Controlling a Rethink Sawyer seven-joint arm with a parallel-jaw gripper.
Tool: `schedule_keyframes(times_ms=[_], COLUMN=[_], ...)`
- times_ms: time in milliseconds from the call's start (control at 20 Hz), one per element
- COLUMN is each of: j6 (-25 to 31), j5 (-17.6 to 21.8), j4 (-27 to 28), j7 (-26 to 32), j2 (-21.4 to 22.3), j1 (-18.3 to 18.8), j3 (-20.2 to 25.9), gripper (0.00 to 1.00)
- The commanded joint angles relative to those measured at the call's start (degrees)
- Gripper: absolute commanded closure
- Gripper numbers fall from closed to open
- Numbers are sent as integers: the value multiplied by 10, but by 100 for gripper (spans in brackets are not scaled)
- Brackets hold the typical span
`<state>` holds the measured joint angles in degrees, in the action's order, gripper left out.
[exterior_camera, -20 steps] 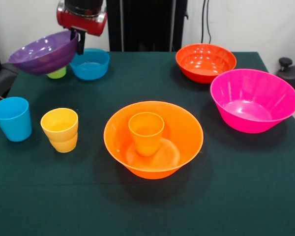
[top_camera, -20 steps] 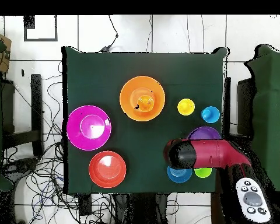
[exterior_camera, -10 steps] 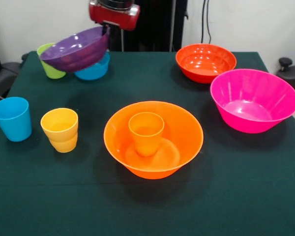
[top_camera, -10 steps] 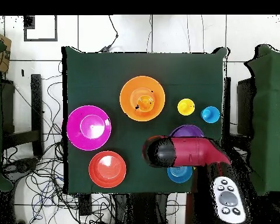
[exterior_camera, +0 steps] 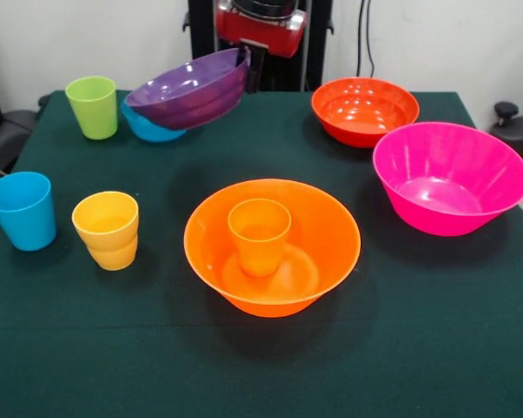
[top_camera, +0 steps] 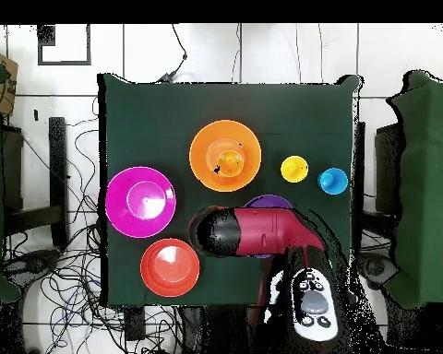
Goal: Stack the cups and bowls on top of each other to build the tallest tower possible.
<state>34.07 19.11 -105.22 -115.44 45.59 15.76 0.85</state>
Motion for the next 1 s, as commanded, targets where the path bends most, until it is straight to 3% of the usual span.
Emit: schedule_keyframes(times_ms=[50,400,500,700,750,850,900,1000], j6=[89,123,137,88,55,50,55,5], j5=[-39,-49,-56,-71,-71,-78,-76,-52], j4=[82,148,149,24,-32,-106,-120,-144], j7=[-113,-104,-104,-91,-84,-64,-70,-124], j2=[-60,-100,-89,14,57,136,154,159], j1=[-34,-46,-55,-62,-62,-67,-79,-111], j3=[-13,-24,-27,-31,-35,-46,-60,-97], gripper=[100,100,100,100,100,100,100,100])
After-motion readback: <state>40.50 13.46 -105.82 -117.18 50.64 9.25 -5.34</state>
